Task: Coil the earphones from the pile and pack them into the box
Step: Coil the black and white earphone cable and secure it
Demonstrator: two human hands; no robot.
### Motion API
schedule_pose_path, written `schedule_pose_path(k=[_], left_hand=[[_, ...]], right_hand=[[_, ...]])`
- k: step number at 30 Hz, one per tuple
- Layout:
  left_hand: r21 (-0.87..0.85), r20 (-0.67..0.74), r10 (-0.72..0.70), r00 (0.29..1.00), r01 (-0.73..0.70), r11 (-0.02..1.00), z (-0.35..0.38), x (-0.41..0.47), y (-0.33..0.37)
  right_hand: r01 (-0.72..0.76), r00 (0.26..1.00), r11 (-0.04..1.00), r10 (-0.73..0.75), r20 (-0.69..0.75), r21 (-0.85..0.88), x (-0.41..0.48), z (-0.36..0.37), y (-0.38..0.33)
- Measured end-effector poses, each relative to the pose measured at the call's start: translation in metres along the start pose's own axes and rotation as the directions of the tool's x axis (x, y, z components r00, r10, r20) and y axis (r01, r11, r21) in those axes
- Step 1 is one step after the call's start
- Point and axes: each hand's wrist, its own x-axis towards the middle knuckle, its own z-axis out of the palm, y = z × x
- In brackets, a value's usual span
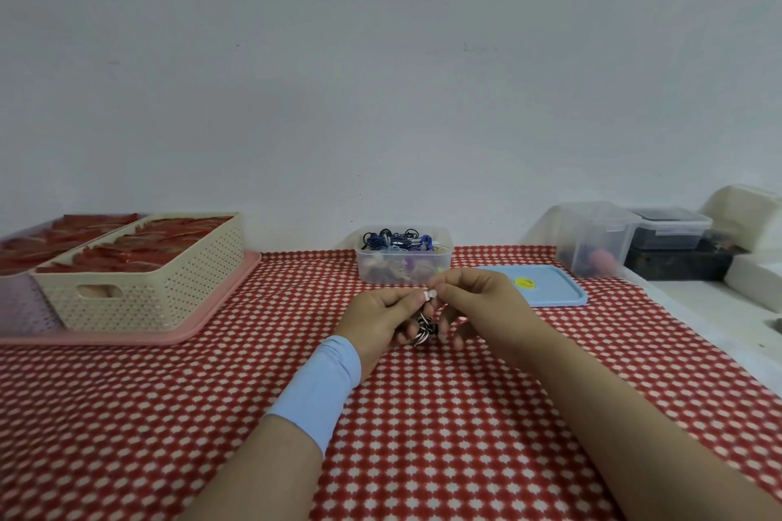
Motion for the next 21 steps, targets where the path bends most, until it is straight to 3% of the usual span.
schedule_pose_path(k=[5, 21], left_hand=[[-0.012, -0.011, -0.017, 1.0, 0.016, 1.0, -0.001, 0.0, 0.0], [0.027, 0.14, -0.062, 0.988, 0.059, 0.998, -0.005, -0.004, 0.001]], right_hand=[[-0.003, 0.999, 1.0, 0.002, 0.049, 0.008, -0.002, -0.005, -0.004], [-0.263, 0.938, 0.963, 0.268, 0.218, -0.054, -0.002, -0.019, -0.005]])
